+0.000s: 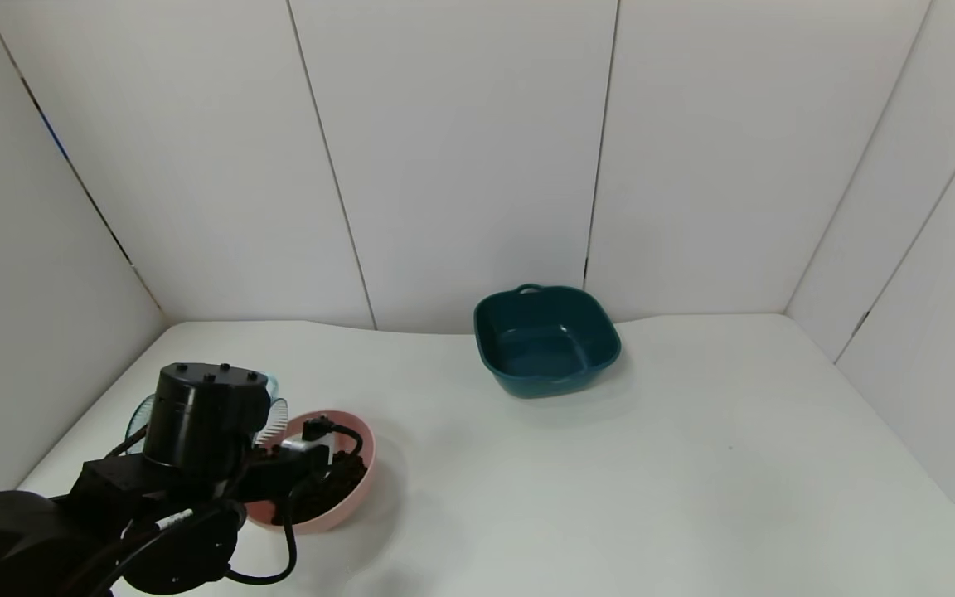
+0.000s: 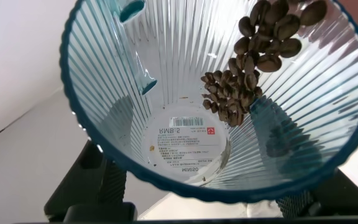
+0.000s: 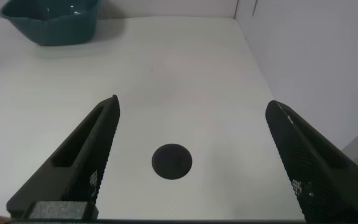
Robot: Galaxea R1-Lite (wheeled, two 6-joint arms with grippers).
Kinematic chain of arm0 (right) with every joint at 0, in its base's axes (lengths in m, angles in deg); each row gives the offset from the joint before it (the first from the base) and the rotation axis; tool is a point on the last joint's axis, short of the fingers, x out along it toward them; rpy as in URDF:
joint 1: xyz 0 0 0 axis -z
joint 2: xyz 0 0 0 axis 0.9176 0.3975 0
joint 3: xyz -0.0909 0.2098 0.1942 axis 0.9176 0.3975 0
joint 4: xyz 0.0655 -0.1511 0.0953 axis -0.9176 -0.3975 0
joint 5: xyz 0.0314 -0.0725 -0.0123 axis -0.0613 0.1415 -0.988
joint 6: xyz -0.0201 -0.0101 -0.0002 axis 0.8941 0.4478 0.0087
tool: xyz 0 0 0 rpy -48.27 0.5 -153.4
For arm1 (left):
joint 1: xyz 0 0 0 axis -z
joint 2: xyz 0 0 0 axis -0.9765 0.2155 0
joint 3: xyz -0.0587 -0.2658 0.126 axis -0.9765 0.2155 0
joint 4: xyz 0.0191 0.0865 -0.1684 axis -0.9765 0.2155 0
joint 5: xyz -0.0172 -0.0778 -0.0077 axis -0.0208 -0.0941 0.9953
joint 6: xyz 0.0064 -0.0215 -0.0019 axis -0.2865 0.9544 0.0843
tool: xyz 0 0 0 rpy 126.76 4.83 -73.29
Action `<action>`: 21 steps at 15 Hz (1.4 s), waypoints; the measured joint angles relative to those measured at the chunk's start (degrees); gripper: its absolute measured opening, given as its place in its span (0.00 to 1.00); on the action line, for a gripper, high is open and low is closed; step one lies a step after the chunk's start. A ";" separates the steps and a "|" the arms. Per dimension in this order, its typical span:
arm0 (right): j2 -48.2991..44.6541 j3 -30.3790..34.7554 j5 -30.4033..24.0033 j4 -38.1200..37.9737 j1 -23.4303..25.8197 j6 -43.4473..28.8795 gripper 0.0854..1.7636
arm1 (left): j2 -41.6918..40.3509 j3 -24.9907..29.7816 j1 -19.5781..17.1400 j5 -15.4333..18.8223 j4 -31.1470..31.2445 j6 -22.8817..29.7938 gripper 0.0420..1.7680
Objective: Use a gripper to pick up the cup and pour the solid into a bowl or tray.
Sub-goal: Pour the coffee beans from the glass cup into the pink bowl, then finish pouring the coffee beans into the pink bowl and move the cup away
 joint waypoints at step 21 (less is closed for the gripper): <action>0.00 0.00 -0.02 0.00 0.00 0.00 0.97 | -4.29 -0.24 -15.63 33.00 -3.08 36.19 0.71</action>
